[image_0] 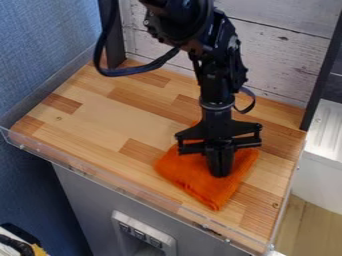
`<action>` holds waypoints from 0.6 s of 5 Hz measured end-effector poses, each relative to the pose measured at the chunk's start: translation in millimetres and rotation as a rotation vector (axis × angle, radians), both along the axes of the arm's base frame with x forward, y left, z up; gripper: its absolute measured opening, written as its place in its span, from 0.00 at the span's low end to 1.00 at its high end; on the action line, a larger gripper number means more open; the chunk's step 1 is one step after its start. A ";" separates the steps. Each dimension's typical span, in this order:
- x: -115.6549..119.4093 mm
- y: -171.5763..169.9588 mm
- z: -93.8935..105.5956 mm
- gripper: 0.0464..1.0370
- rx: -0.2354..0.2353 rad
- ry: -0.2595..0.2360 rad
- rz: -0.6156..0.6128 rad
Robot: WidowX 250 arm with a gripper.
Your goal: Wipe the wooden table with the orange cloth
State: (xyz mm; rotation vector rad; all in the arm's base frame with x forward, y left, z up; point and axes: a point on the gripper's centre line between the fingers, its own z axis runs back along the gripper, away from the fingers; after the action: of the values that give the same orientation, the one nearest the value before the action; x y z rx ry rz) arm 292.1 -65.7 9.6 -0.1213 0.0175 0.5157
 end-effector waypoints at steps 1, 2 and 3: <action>19.3 -0.1 1.3 0.01 0.020 -0.049 -0.126; 31.1 -5.9 4.1 0.01 0.052 -0.079 -0.249; 37.3 -5.3 7.3 0.01 0.095 -0.094 -0.352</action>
State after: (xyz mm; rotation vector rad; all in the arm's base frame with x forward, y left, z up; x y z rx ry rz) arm 329.3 -71.0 16.9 -0.0474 -0.0761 0.1586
